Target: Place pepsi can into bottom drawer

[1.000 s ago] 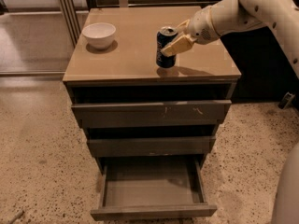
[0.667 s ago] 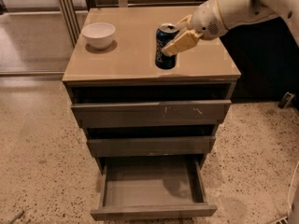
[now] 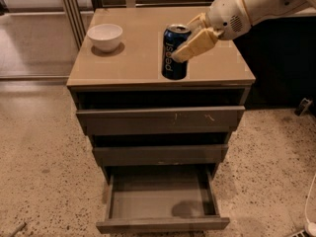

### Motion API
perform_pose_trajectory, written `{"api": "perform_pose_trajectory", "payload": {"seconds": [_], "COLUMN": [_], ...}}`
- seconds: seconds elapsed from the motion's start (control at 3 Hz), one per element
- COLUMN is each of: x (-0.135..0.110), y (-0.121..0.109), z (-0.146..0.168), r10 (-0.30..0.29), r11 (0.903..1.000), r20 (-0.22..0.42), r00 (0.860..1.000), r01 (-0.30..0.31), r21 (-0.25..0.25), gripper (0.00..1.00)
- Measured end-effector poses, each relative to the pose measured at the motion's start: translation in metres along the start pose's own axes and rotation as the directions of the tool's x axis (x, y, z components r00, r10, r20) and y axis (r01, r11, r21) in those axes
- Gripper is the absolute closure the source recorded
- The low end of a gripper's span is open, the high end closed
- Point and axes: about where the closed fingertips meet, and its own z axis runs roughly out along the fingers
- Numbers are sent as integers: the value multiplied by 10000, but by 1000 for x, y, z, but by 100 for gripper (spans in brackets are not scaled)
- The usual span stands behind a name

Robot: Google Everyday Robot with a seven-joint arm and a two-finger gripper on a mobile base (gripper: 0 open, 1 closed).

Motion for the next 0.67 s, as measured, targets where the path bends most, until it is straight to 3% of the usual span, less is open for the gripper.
{"api": "perform_pose_trajectory", "payload": {"seconds": [0.33, 0.67], "x": [5, -10], "y": [13, 51], "z": [2, -11], "r10": [-38, -353], "r11": [9994, 9993], "r20": [-138, 231], "r00": [9999, 9991], "r01": [34, 356], "r21": [-335, -135], "gripper": [100, 100]}}
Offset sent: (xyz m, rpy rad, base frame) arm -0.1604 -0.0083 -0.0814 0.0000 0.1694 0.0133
